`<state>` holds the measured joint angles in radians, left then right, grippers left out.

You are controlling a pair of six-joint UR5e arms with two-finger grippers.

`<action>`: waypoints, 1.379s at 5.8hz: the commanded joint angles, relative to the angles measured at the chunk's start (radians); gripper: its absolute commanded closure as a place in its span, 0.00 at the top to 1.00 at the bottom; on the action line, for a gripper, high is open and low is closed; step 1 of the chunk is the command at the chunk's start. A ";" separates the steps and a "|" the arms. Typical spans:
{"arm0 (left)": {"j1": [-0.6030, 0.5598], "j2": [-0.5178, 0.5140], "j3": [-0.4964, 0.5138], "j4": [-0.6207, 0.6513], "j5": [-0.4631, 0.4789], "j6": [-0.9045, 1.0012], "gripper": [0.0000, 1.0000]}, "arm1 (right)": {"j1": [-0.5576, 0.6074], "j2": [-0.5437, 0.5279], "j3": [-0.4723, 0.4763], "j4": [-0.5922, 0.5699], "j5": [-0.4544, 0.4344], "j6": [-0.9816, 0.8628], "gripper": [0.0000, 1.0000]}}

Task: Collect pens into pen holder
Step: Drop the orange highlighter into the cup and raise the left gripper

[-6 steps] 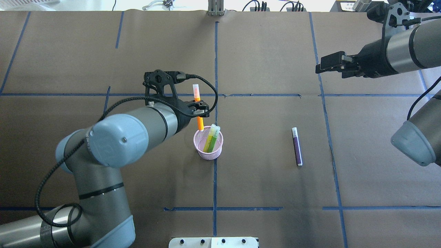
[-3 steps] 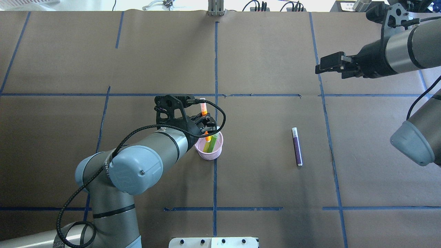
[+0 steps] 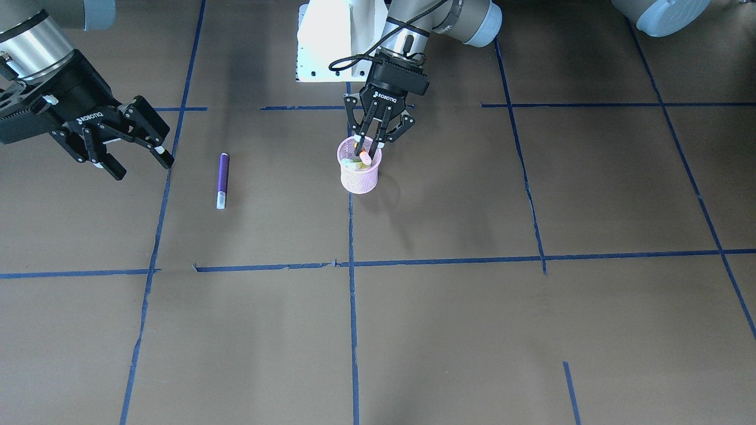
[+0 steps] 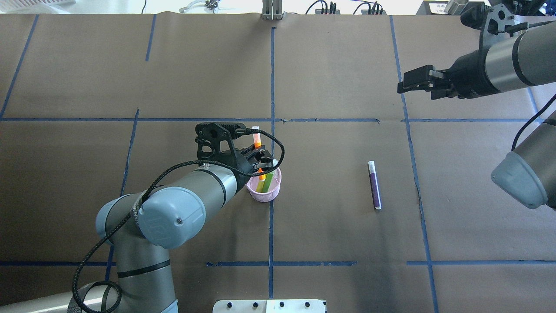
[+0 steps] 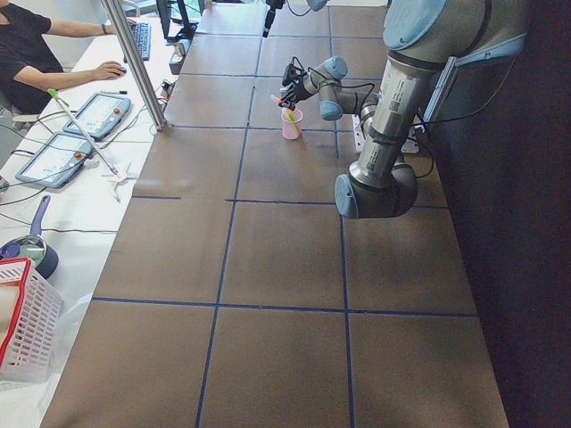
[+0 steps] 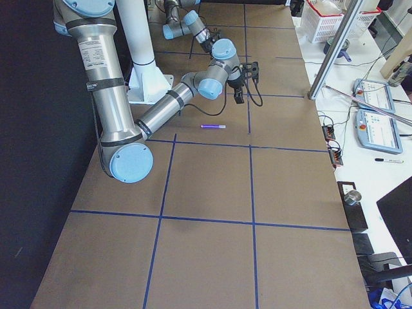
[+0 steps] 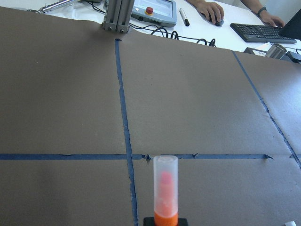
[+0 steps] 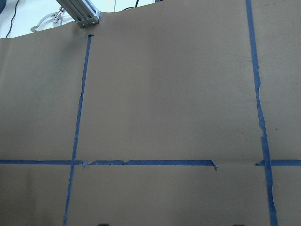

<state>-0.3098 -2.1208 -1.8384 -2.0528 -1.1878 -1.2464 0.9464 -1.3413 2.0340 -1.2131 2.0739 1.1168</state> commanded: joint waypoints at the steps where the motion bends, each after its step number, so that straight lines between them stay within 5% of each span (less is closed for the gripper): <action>1: 0.000 0.001 -0.005 -0.001 0.000 -0.001 0.60 | 0.000 0.001 0.000 -0.002 0.018 0.000 0.91; 3: -0.015 0.002 -0.036 -0.001 -0.012 0.005 0.73 | -0.035 0.004 -0.005 -0.079 0.028 0.000 0.91; 4: -0.062 0.002 -0.038 0.002 -0.070 0.010 0.73 | -0.081 0.054 -0.006 -0.233 0.029 -0.027 0.92; 6: -0.296 0.098 -0.039 0.010 -0.502 0.038 0.72 | -0.168 0.151 -0.029 -0.561 0.026 -0.211 0.92; 8: -0.418 0.201 -0.050 0.013 -0.701 0.200 0.73 | -0.230 0.151 -0.174 -0.554 0.023 -0.221 0.92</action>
<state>-0.6684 -1.9699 -1.8806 -2.0410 -1.7936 -1.1068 0.7409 -1.1925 1.9183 -1.7600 2.0978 0.9051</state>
